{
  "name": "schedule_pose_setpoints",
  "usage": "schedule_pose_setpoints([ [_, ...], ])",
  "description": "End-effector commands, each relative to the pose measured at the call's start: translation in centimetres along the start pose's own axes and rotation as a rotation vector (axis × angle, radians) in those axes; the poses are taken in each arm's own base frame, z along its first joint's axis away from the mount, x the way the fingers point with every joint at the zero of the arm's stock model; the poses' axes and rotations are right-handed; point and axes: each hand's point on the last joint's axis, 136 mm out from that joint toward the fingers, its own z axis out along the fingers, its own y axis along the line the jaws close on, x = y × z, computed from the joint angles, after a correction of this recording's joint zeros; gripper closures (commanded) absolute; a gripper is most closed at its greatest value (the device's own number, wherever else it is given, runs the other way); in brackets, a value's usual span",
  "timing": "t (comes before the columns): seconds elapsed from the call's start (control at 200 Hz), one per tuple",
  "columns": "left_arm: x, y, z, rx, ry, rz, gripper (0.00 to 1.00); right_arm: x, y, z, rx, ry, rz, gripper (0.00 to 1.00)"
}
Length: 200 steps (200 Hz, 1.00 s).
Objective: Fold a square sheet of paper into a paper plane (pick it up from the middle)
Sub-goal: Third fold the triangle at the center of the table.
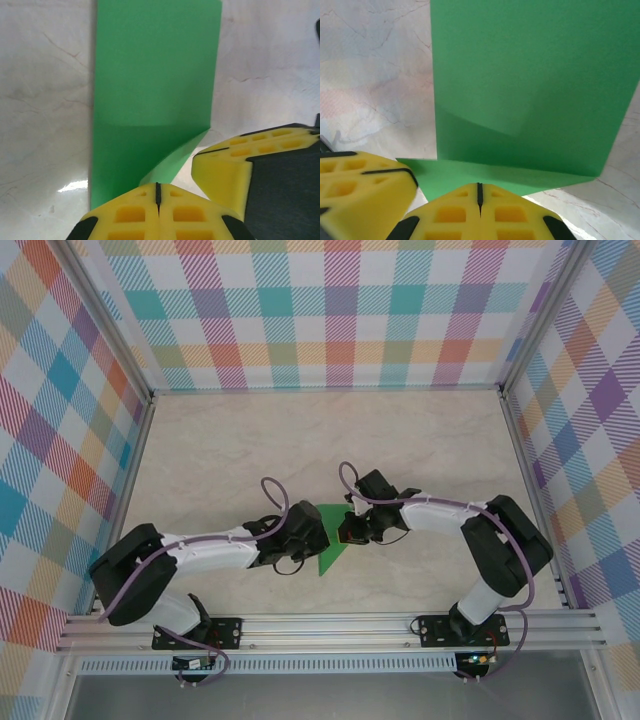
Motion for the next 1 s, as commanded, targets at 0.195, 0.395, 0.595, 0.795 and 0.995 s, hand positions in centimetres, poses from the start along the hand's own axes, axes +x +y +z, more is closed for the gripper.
schedule_pose_setpoints([
  [0.195,-0.7,1.4,0.9,-0.141,-0.033,0.029,1.0,-0.8,-1.0,-0.1,0.051,-0.025,0.075,0.94],
  [0.395,-0.4,3.0,1.3,-0.203,-0.032,0.026,1.0,-1.2,-2.3,-1.8,0.098,-0.092,0.148,0.7],
  [0.595,-0.5,3.3,1.4,-0.233,-0.027,0.034,1.0,-1.0,-3.1,-2.6,0.109,-0.113,0.229,0.6],
  [0.795,-0.5,3.7,1.3,-0.261,-0.031,0.037,1.0,-0.8,-3.2,-1.9,0.102,-0.078,0.294,0.57],
  [0.995,-0.5,4.0,1.2,-0.268,-0.034,0.033,1.0,-0.7,-3.0,-1.1,0.08,-0.04,0.313,0.58],
])
